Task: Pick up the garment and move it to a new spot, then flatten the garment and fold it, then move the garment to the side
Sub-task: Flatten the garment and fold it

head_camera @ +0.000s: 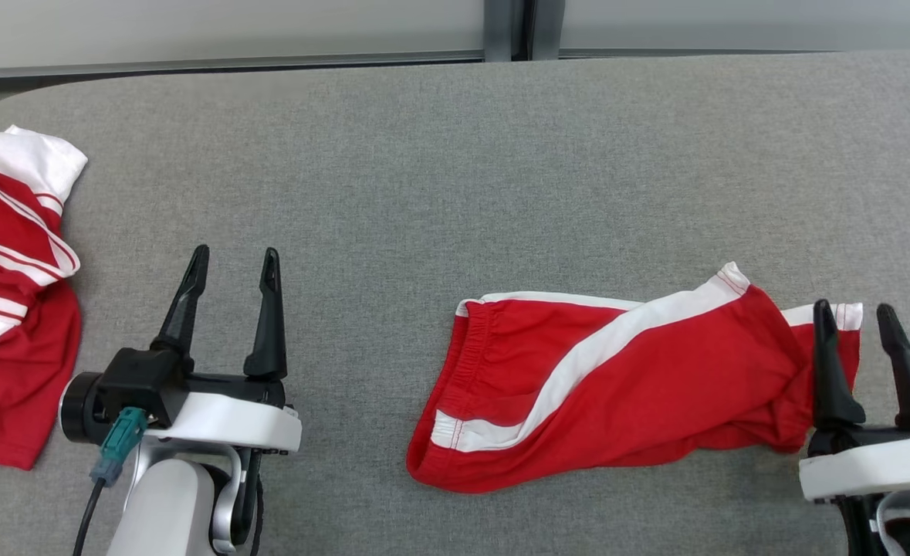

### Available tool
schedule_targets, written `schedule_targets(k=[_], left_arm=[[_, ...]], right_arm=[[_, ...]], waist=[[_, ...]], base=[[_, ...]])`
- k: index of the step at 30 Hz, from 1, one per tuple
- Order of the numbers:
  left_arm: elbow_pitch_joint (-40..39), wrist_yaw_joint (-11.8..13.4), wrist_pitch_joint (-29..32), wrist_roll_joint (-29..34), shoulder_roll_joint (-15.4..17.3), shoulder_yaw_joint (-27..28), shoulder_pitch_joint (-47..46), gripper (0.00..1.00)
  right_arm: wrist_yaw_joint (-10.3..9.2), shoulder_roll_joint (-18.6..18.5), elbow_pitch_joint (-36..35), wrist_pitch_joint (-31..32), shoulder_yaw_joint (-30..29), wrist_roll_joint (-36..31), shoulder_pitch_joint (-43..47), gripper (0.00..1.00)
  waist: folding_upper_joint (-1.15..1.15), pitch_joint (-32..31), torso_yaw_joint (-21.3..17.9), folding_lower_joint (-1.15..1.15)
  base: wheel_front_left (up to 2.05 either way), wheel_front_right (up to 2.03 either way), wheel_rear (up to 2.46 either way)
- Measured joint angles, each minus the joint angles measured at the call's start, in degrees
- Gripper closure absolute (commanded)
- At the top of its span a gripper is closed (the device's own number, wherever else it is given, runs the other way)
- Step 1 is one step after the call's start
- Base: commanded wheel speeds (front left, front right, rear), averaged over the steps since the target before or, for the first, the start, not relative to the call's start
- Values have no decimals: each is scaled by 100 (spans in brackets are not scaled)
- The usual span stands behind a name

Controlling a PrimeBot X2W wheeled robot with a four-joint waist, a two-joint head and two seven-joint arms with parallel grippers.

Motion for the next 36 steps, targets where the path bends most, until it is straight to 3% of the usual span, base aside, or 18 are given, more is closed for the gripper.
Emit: schedule_targets(k=[7, 27, 36], left_arm=[[21, 34, 0, 7, 46, 12, 254, 0], [-210, 114, 250, 4, 108, -211, 707, 0], [-882, -415, 1283, -209, 24, -1115, 980, 0]], right_arm=[[0, -302, -436, 169, 247, -350, -174, 0], [0, -264, -613, 472, 509, -445, 66, 0], [0, -268, -564, 553, 535, -430, 88, 0]], waist=[[0, -253, -68, 0], [0, -561, 3, 0], [0, -503, 37, 0]], base=[[0, 0, 0], [0, 0, 0], [0, 0, 0]])
